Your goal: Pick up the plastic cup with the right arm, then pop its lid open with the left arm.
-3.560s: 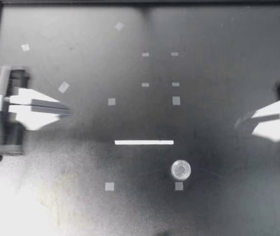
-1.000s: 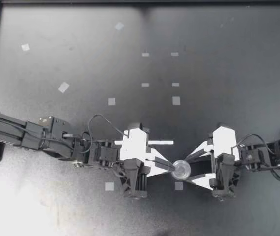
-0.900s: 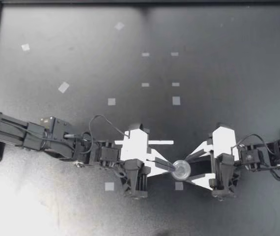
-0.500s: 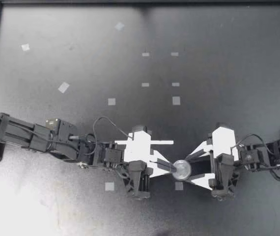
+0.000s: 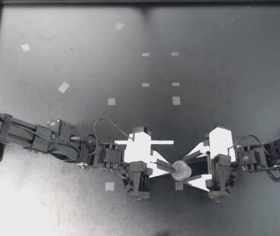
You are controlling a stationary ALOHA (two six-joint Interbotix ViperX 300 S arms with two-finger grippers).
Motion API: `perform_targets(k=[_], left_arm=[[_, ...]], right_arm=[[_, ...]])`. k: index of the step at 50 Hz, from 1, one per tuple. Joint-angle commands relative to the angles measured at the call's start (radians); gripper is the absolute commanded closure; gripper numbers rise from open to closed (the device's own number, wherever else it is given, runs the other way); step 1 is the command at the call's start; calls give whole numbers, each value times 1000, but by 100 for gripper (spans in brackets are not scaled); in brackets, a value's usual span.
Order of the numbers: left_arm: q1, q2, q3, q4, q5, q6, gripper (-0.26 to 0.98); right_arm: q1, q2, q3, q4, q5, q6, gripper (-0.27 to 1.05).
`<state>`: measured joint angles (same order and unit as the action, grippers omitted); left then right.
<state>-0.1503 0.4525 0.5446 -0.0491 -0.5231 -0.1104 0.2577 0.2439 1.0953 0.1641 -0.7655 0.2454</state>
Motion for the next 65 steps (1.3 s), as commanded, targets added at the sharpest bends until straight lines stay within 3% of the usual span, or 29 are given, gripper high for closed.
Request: perform_targets(k=[1, 15, 45, 55, 65], left_arm=[[-2, -18, -15, -2, -5, -2, 81], [-2, -20, -6, -2, -5, -6, 81], [-2, -104, 35, -3, 0, -41, 81], [-2, -210, 156, -67, -92, -210, 79], [-2, -310, 308, -69, -411, -529, 60]], right_arm=[[3, -8, -14, -2, 8, -2, 14], [2, -8, -17, -3, 41, -8, 16], [3, -37, -28, -38, 109, -11, 47], [3, -156, 2, -52, -26, -38, 47], [-3, -247, 67, -26, -350, -166, 47]])
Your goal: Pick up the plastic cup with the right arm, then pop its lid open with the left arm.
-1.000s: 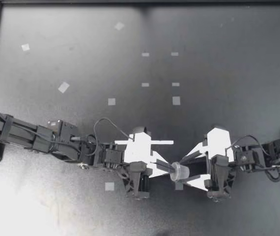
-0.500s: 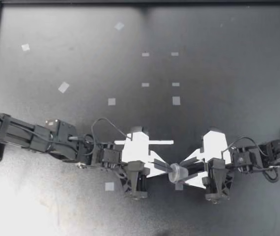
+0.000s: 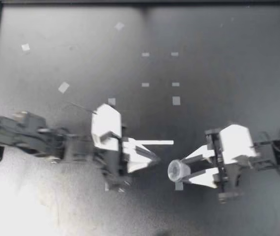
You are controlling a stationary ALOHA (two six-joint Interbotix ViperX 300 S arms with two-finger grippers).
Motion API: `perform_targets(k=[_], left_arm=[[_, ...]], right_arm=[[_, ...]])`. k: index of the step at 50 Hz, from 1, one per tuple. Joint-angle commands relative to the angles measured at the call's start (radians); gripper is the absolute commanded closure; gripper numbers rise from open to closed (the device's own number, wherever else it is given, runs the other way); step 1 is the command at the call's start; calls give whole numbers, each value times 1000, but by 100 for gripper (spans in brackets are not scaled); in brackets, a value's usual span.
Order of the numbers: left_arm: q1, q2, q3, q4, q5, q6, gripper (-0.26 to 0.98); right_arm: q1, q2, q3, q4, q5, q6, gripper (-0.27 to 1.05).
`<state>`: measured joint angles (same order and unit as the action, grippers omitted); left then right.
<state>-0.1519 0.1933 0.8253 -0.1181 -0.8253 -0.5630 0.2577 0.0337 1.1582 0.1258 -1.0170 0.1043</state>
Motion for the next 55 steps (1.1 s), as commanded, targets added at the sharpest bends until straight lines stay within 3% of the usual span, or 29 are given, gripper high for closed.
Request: perform_targets(k=[1, 10, 15, 19, 39, 55], left_arm=[[0, -54, 38, 0, -153, -135, 55], [0, -48, 29, 2, -327, -664, 15], [0, -35, -3, 44, -334, -862, 3], [0, -29, -18, 74, -336, -894, 3], [0, -35, -32, 64, -339, -891, 3], [0, -60, -34, 64, -359, -847, 3]], right_arm=[[-8, -35, 11, 18, -137, -38, 47], [-55, 2, -17, 35, -245, -130, 47], [-77, 15, -54, 32, -256, -176, 46], [-83, 20, -72, 26, -256, -199, 46], [-83, 75, -98, -11, -235, -183, 47], [-83, 215, -74, 2, -235, -37, 47]])
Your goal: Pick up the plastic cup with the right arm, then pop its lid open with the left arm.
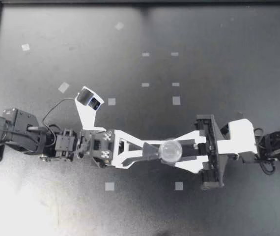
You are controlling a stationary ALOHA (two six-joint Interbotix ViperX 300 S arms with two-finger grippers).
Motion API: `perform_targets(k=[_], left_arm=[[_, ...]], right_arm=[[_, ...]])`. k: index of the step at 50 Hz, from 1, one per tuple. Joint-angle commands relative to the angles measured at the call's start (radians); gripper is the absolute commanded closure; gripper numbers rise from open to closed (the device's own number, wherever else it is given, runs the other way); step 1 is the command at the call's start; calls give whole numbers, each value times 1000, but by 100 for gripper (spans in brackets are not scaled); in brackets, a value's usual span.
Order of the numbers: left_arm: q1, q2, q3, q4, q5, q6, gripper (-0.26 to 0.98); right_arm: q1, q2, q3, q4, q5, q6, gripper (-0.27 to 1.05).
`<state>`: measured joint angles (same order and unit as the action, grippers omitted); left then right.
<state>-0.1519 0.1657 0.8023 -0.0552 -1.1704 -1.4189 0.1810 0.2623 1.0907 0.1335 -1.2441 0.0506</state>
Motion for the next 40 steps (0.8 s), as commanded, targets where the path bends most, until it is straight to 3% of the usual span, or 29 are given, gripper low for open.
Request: perform_targets(k=[1, 9, 16, 29, 40], left_arm=[[0, -32, -9, 2, -15, 12, 3], [17, -40, 2, 2, -11, 75, 2], [40, -40, 38, 3, 20, 264, 2], [44, -78, 69, 5, 153, 908, 3], [0, -155, 98, 5, 241, 1328, 3]], right_arm=[[-6, -18, -3, -8, -6, 21, 47], [-5, -74, 17, -11, 23, 28, 47], [-2, -166, 23, -11, 54, 28, 47], [0, -290, 17, -12, 51, 57, 47], [0, -288, 6, -11, 25, 72, 47]])
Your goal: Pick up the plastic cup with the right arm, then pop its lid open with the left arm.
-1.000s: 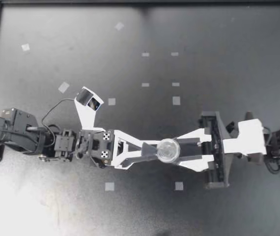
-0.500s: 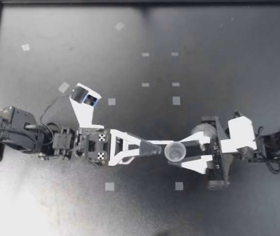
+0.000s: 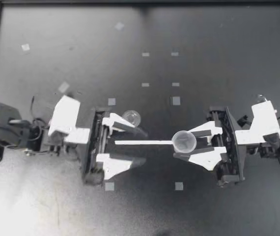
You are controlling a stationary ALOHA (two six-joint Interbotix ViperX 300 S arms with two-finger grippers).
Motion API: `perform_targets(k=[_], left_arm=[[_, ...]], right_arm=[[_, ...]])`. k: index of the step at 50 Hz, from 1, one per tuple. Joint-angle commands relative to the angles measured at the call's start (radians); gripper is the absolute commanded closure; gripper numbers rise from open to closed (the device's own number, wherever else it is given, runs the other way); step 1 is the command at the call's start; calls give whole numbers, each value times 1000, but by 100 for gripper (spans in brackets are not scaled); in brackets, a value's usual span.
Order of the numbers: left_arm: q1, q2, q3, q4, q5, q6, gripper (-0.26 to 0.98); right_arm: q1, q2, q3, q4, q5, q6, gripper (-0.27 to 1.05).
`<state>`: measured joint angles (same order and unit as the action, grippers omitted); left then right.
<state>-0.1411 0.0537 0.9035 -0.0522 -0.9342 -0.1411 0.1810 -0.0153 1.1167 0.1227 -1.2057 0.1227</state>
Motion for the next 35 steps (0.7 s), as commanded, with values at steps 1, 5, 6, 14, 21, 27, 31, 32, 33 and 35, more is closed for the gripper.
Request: perform_targets(k=[1, 5, 6, 14, 21, 27, 31, 32, 33, 35], left_arm=[[-12, -46, -3, 2, 5, 63, 3], [-12, -52, -2, 2, 9, 77, 3], [-12, -52, -2, 2, 11, 81, 3], [-12, -49, 2, 2, 11, 80, 3], [-12, -49, -2, 2, 12, 78, 3], [-12, -48, -3, 2, 11, 78, 3], [-12, -48, -5, 2, 12, 77, 3], [-11, -48, -5, 2, 11, 77, 3], [-12, -48, -6, 2, 11, 77, 3], [-12, -48, -6, 2, 11, 75, 3]], right_arm=[[0, -6, -20, -2, -12, 2, 47], [0, 8, -21, 0, -12, 2, 47], [-2, 11, -21, 0, -11, 0, 47], [0, 23, -21, -2, -8, 0, 47], [-2, 20, -23, -2, -6, -2, 47], [0, 23, -23, -3, -5, -2, 47], [-2, 21, -23, -3, -5, -2, 47], [0, 23, -23, -3, -3, -2, 47], [0, 23, -23, -3, -3, -3, 47], [0, 23, -23, -3, 0, -3, 47]])
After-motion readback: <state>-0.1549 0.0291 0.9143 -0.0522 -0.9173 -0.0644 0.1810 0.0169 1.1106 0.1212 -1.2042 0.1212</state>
